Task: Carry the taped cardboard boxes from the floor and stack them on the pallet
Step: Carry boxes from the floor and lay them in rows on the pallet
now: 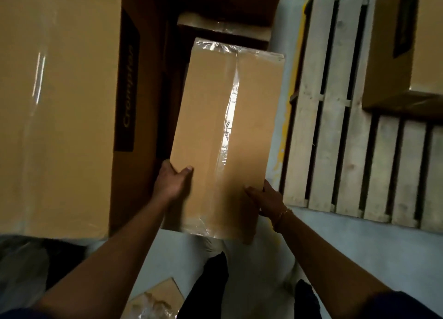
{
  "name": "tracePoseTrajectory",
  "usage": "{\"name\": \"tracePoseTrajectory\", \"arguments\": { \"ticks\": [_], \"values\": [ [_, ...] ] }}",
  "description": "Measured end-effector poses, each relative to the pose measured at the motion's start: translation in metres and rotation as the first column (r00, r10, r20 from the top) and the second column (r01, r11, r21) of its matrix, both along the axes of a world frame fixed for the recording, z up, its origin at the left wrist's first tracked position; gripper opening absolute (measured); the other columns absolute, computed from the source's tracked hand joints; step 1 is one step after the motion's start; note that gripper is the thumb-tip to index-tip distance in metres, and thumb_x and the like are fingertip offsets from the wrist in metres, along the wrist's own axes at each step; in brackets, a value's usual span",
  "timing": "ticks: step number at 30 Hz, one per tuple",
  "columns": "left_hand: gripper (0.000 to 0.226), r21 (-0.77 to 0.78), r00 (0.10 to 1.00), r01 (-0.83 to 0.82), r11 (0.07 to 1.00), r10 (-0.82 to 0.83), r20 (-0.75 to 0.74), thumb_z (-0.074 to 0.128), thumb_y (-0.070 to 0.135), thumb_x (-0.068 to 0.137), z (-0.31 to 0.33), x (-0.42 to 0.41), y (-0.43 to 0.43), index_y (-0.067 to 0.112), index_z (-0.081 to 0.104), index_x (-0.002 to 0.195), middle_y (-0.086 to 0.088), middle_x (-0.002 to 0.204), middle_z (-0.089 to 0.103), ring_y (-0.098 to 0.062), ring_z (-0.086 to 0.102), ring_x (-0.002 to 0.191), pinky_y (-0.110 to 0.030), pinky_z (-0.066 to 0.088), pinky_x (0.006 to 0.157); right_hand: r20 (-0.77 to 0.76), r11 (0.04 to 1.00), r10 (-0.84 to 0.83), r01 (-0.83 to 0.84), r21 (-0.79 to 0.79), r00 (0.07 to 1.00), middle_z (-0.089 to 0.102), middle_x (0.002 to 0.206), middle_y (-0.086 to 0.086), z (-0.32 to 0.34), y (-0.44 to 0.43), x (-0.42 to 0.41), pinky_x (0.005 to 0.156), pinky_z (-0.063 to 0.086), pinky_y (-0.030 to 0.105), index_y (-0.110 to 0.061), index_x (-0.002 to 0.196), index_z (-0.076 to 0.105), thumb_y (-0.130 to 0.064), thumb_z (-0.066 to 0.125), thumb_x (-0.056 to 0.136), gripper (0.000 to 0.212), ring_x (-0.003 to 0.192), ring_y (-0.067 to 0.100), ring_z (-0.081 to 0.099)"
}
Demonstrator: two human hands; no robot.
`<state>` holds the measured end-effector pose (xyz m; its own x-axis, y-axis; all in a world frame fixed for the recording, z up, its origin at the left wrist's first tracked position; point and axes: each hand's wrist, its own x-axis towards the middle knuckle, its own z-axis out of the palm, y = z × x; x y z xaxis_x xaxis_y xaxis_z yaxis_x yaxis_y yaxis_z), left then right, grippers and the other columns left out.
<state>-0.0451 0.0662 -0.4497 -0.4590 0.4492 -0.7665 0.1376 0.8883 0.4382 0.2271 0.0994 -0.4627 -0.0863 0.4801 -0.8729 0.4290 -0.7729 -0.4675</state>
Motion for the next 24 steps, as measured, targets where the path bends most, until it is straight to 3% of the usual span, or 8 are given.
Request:
{"name": "tracePoseTrajectory", "arguments": {
  "ticks": [2, 4, 6, 11, 15, 18, 21, 24],
  "values": [
    [0.06, 0.04, 0.998, 0.05, 0.998, -0.049, -0.027, 0.067, 0.034, 0.096, 0.005, 0.007, -0.006, 0.019, 0.039, 0.147, -0.006, 0.145, 0.052, -0.03, 0.05, 0.132, -0.047, 0.041, 0.11, 0.032, 0.998, -0.018, 0.016, 0.066, 0.999, 0.066, 0.112, -0.008, 0.003, -0.003, 0.002, 0.078, 0.052, 0.012, -0.024, 0.136, 0.052, -0.03, 0.069, 0.095, 0.045, 0.098, 0.01, 0.063],
    [0.061, 0.092, 0.996, 0.086, 0.992, -0.083, -0.041, 0.066, 0.03, 0.097, 0.02, 0.021, -0.018, 0.021, 0.038, 0.149, -0.005, 0.147, 0.05, -0.027, 0.049, 0.133, -0.047, 0.04, 0.111, 0.014, 0.994, -0.066, 0.065, 0.083, 0.998, 0.065, 0.127, -0.008, 0.02, -0.009, 0.01, 0.1, 0.053, 0.036, -0.03, 0.144, 0.049, -0.047, 0.072, 0.084, 0.066, 0.115, 0.016, 0.062],
    [0.055, 0.135, 0.996, 0.084, 0.987, -0.077, -0.052, 0.065, 0.028, 0.097, 0.044, 0.039, -0.025, 0.023, 0.041, 0.146, -0.002, 0.144, 0.053, -0.024, 0.052, 0.13, -0.043, 0.041, 0.109, -0.012, 0.991, -0.095, 0.095, 0.098, 0.995, 0.062, 0.135, -0.006, 0.041, -0.012, 0.027, 0.107, 0.048, 0.048, -0.03, 0.147, 0.046, -0.053, 0.07, 0.08, 0.075, 0.122, 0.018, 0.059],
    [0.054, 0.146, 0.994, 0.087, 0.985, -0.076, -0.077, 0.063, 0.032, 0.098, 0.104, 0.1, -0.024, 0.026, 0.04, 0.147, -0.002, 0.143, 0.054, -0.027, 0.054, 0.128, -0.05, 0.044, 0.109, 0.015, 0.982, -0.089, 0.085, 0.17, 0.996, 0.058, 0.138, 0.0, 0.113, -0.002, 0.082, 0.109, 0.047, 0.047, -0.025, 0.149, 0.042, -0.027, 0.067, 0.097, 0.058, 0.125, 0.022, 0.057],
    [0.062, 0.141, 0.993, 0.098, 0.985, -0.087, -0.084, 0.062, 0.038, 0.097, 0.145, 0.167, -0.004, 0.027, 0.034, 0.152, -0.002, 0.151, 0.049, -0.03, 0.052, 0.131, -0.048, 0.043, 0.109, 0.024, 0.977, -0.109, 0.103, 0.187, 0.994, 0.057, 0.134, -0.005, 0.156, 0.015, 0.145, 0.108, 0.046, 0.04, -0.032, 0.142, 0.041, -0.023, 0.064, 0.098, 0.051, 0.124, 0.019, 0.055],
    [0.066, 0.169, 0.994, 0.074, 0.983, -0.06, -0.087, 0.059, 0.053, 0.089, 0.165, 0.219, 0.024, 0.034, 0.035, 0.148, 0.002, 0.146, 0.052, -0.029, 0.055, 0.126, -0.05, 0.046, 0.106, 0.027, 0.966, -0.118, 0.109, 0.236, 0.993, 0.061, 0.136, -0.004, 0.171, 0.043, 0.197, 0.11, 0.046, 0.045, -0.032, 0.143, 0.046, -0.025, 0.067, 0.096, 0.051, 0.126, 0.018, 0.058],
    [0.06, 0.18, 0.993, 0.045, 0.983, -0.024, -0.115, 0.065, 0.037, 0.093, 0.17, 0.268, 0.05, 0.023, 0.039, 0.145, -0.007, 0.135, 0.057, -0.032, 0.057, 0.115, -0.043, 0.046, 0.099, -0.004, 0.953, -0.125, 0.121, 0.279, 0.992, 0.06, 0.137, -0.006, 0.175, 0.084, 0.245, 0.109, 0.047, 0.038, -0.029, 0.148, 0.043, -0.025, 0.067, 0.096, 0.057, 0.125, 0.015, 0.058],
    [0.061, 0.179, 0.996, -0.007, 0.984, 0.023, -0.086, 0.065, 0.028, 0.096, 0.157, 0.317, 0.064, 0.017, 0.036, 0.149, -0.013, 0.141, 0.053, -0.034, 0.056, 0.119, -0.043, 0.045, 0.102, 0.001, 0.951, -0.075, 0.071, 0.302, 0.997, 0.061, 0.136, -0.007, 0.167, 0.122, 0.289, 0.107, 0.049, 0.04, -0.03, 0.151, 0.042, -0.029, 0.067, 0.096, 0.061, 0.123, 0.015, 0.059]
  ]
}}
